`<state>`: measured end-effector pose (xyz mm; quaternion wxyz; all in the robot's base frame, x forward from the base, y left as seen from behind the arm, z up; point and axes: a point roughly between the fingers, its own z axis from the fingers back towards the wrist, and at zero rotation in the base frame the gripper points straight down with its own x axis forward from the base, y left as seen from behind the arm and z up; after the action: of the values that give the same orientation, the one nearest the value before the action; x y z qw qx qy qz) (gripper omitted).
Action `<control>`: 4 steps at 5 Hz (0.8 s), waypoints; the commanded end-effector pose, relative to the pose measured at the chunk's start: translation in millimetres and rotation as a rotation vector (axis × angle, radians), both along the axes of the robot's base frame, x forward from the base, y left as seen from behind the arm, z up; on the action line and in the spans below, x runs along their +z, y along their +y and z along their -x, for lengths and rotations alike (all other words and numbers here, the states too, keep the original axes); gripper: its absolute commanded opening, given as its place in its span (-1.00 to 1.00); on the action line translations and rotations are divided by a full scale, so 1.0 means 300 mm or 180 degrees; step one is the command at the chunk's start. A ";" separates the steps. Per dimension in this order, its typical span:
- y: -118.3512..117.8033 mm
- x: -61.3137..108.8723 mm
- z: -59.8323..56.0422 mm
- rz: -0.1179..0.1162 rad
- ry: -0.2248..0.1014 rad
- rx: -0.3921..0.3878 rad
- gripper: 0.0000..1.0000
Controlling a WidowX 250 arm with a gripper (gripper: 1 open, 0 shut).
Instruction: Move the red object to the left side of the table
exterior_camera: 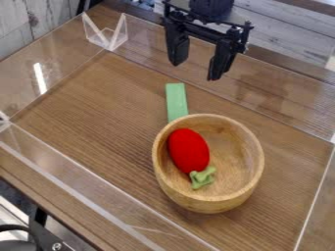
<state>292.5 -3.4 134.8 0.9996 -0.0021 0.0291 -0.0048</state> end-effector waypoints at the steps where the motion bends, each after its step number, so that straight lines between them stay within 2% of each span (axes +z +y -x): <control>1: 0.019 -0.037 0.054 0.0013 0.0096 0.0316 1.00; 2: 0.036 -0.095 0.125 0.0096 0.0122 0.0853 1.00; 3: 0.024 -0.133 0.166 0.0183 0.0022 0.1628 -1.00; 4: 0.014 -0.162 0.197 0.0267 -0.0103 0.2335 1.00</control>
<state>228.9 -1.3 77.0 0.9362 -0.0461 0.0303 0.3472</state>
